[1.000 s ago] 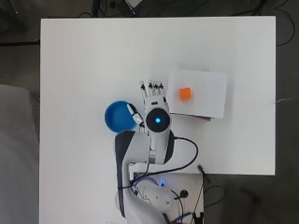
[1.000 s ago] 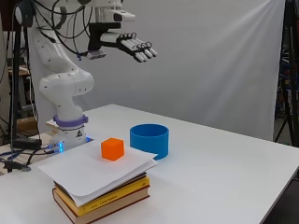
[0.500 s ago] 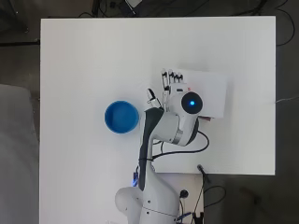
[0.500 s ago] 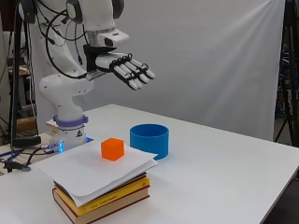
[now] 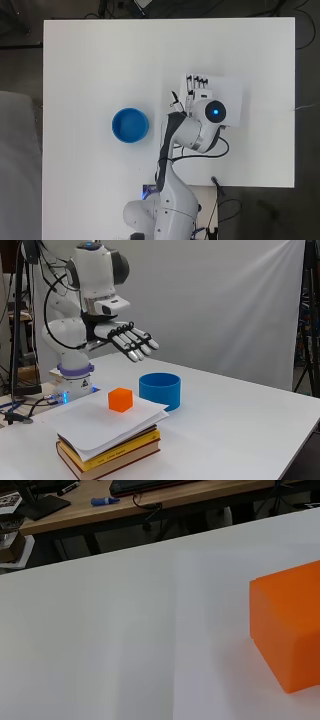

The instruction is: Teleoperate dual arm-hand system to pick and place objects

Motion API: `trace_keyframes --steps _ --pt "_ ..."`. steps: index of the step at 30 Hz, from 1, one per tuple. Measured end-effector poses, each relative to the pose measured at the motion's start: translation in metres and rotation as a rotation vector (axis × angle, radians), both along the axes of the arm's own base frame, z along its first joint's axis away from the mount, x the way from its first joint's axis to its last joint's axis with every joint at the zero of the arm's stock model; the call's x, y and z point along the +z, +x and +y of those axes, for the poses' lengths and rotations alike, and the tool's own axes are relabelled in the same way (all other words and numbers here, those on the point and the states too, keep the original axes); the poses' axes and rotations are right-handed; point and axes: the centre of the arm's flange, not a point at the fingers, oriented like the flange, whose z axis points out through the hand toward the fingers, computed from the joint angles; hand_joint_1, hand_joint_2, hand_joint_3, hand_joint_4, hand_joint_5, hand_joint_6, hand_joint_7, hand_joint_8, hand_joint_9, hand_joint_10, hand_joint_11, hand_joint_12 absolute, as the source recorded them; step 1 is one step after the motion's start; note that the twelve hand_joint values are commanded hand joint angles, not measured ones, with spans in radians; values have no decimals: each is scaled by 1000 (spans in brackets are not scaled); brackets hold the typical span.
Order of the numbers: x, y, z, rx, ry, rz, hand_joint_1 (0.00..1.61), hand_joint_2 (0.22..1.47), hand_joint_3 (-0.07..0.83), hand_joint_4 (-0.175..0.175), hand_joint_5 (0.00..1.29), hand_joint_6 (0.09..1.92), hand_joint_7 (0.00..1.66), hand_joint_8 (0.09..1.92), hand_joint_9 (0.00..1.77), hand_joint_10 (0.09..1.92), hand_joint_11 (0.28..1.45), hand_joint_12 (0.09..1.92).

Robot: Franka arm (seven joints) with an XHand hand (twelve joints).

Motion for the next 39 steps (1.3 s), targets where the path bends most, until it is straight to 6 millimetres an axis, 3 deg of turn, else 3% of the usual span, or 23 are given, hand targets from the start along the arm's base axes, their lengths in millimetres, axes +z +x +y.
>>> trace_keyframes --steps 15,20,28,29,30,31,32,34,39 --pt "-67 40 -32 -46 10 60 135 1079 -1 83 284 87 399 87 497 87 473 87" --pt "-87 34 -50 -36 17 65 147 1078 -1 91 378 87 498 87 568 87 518 87" --pt "-112 14 -53 -16 32 75 149 1071 -2 64 321 87 453 87 547 87 505 87" --pt "-115 12 -51 -7 36 77 419 1127 4 104 478 488 625 438 731 450 576 357" --pt "-119 8 -48 3 40 79 653 1178 7 111 597 898 796 1024 949 1050 692 905" --pt "-122 5 -47 12 44 78 792 1211 5 118 666 1133 918 1448 1124 1460 789 1312" --pt "-124 3 -46 22 52 70 854 1232 4 136 695 1263 978 1693 1225 1691 842 1544" --pt "-124 3 -44 52 85 42 874 1260 3 164 694 1384 1009 1878 1294 1870 870 1707" --pt "-94 14 -34 139 142 -52 868 1275 0 175 683 1424 1013 1905 1309 1911 882 1745"
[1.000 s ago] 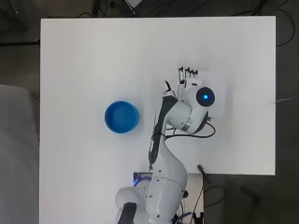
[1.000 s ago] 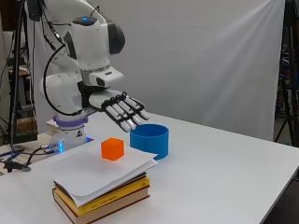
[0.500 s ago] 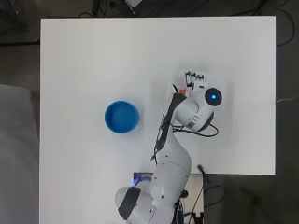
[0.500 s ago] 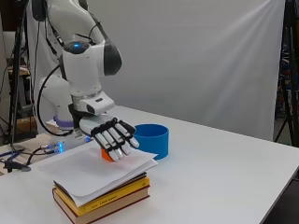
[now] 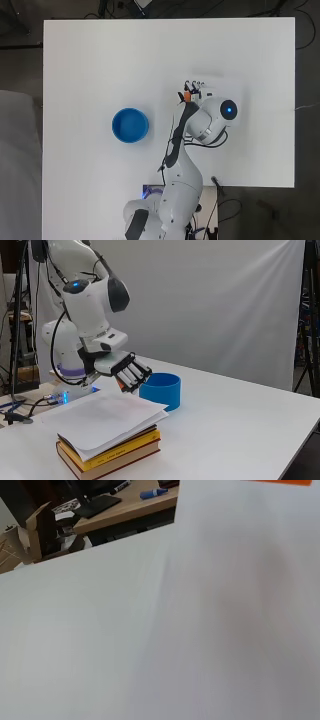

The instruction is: Teleoperate dual arm-hand system to pick and place objects

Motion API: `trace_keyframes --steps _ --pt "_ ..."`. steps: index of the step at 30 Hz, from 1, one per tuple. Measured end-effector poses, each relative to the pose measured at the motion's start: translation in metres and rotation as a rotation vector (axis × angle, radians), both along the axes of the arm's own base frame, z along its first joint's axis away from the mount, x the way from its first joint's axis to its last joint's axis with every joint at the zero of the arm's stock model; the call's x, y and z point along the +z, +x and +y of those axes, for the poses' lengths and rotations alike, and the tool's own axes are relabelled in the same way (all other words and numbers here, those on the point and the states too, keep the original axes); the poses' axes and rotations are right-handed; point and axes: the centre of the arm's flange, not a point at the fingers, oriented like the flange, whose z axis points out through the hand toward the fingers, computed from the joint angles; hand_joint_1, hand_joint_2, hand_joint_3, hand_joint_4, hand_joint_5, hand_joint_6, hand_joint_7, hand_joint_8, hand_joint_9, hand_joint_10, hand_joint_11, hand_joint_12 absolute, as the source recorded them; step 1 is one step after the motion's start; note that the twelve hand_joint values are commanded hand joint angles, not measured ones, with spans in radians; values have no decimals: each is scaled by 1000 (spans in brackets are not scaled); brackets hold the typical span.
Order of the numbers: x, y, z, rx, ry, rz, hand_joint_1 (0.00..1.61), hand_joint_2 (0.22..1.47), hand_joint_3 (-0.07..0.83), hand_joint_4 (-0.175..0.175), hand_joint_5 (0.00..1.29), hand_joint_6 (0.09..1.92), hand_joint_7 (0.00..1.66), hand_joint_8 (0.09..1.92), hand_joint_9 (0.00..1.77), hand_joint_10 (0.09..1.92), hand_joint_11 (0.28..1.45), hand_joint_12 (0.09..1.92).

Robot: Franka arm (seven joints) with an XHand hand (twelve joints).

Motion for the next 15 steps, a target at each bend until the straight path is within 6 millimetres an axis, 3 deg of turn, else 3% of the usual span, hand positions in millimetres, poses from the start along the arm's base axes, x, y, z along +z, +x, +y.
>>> trace_keyframes --steps 4,7,11,15 --pt "41 10 12 58 -27 -99 874 1270 0 175 692 1416 1029 1869 1326 1892 905 1748" --pt "71 16 33 116 -43 -138 872 1270 0 175 691 1417 1035 1815 1330 1853 901 1732" --pt "113 9 75 192 -74 -182 872 1269 0 175 692 1413 1042 1729 1329 1782 895 1714" --pt "148 -5 133 268 -180 -212 871 1270 0 175 690 1421 1050 1775 1346 1783 933 1737"
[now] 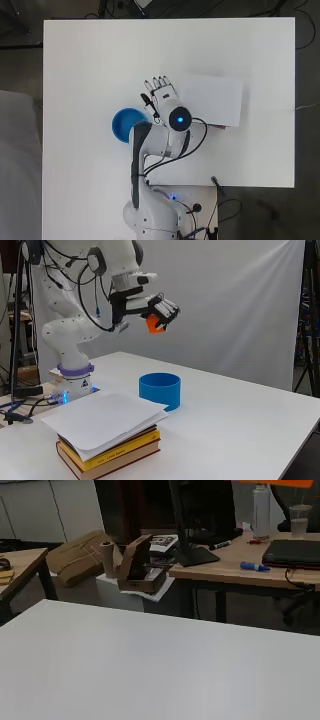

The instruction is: Teleoperate dual arm-hand system to pick and place objects

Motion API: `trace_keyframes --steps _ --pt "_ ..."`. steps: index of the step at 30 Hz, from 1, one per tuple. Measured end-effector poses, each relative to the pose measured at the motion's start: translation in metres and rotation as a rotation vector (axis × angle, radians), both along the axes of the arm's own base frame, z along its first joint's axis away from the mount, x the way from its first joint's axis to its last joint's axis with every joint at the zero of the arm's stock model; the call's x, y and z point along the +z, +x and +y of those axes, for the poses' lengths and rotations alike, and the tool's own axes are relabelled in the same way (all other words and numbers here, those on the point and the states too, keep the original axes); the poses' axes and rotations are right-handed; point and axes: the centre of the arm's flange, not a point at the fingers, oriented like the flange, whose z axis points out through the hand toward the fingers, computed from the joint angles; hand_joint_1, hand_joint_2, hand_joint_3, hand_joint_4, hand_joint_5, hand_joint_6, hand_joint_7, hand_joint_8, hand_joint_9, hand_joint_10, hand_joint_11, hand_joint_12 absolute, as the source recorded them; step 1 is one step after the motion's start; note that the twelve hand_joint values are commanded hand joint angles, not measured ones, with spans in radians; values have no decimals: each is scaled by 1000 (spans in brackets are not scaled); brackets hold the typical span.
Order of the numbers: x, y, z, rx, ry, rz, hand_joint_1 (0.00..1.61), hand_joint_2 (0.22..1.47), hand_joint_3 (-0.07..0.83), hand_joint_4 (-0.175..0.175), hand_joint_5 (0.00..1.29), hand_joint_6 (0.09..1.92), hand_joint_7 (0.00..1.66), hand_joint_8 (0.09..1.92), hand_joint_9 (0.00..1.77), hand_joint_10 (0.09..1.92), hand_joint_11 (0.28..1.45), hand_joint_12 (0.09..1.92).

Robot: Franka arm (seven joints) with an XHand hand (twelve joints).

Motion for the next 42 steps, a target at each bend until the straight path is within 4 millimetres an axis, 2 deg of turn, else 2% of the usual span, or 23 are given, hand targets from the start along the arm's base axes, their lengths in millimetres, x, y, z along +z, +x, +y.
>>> trace_keyframes --steps 2,4,7,12,15,17,23,27,30,36,42 --pt "14 -11 31 44 -49 -24 869 1272 0 175 686 1431 1041 1842 1348 1819 949 1756" --pt "18 -25 59 71 -79 -33 865 1275 0 175 681 1438 1028 1884 1342 1848 961 1771" --pt "18 -42 88 89 -100 -26 857 1282 0 175 669 1455 929 1904 1256 1886 936 1798" --pt "-6 -54 124 139 -107 28 850 1289 0 175 658 1465 840 1865 1145 1908 812 1784" --pt "-28 -58 147 190 -102 84 848 1291 0 175 655 1469 845 1906 1186 1920 864 1829" --pt "-38 -61 153 201 -93 108 852 1289 -1 175 660 1462 862 1920 1217 1920 891 1844" --pt "-89 -77 161 217 -43 247 865 1291 1 156 661 1463 892 1920 1240 1920 908 1851" --pt "-103 -76 159 218 -20 282 861 1297 1 152 652 1479 864 1920 1176 1920 850 1831" --pt "-123 -77 157 208 -2 325 852 1302 1 157 643 1497 836 1920 1123 1920 804 1796" --pt "-154 -67 158 167 12 366 852 1308 0 148 635 1512 831 1894 1095 1906 762 1731" --pt "-180 -54 166 140 24 449 868 1303 -1 133 647 1493 882 1846 1143 1866 790 1703"
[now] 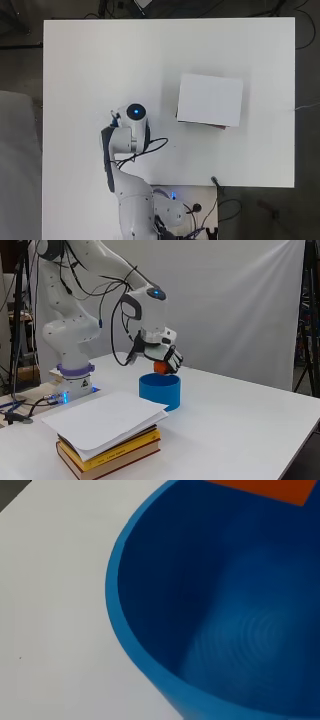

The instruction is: Teleoperate dual arm-hand system to pick and place objects

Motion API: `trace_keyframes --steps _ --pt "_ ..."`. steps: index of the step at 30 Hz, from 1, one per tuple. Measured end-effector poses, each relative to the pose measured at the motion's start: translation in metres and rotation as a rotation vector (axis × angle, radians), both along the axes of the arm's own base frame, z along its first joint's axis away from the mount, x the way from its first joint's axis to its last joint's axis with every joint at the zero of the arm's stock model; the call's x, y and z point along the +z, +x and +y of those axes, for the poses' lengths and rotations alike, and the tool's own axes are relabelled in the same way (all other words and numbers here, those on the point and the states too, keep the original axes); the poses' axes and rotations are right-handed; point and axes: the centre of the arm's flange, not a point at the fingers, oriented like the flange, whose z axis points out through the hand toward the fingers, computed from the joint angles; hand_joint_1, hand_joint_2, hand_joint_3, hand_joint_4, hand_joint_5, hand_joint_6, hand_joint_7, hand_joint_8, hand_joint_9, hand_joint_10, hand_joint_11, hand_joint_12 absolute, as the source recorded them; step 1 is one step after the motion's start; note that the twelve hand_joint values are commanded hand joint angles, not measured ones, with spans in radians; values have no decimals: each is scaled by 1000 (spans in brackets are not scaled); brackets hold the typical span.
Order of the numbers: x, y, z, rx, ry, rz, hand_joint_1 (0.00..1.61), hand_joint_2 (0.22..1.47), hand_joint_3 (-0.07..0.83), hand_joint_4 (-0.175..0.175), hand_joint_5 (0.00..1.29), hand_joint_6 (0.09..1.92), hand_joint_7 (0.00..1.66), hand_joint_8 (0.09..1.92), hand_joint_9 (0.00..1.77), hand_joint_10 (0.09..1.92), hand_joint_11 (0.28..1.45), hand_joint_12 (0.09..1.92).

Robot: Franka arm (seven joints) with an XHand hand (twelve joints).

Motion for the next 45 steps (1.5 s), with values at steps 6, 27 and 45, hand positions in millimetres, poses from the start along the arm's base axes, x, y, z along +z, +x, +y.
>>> trace_keyframes --steps 6,27,45 --pt "-28 12 6 7 -3 66 176 991 -13 8 115 302 167 370 293 503 428 412" --pt "130 37 -3 -43 -190 -247 0 881 -2 29 190 87 306 87 391 87 475 87" --pt "248 16 -93 -323 -250 -384 0 939 20 99 143 87 257 87 393 87 476 87"
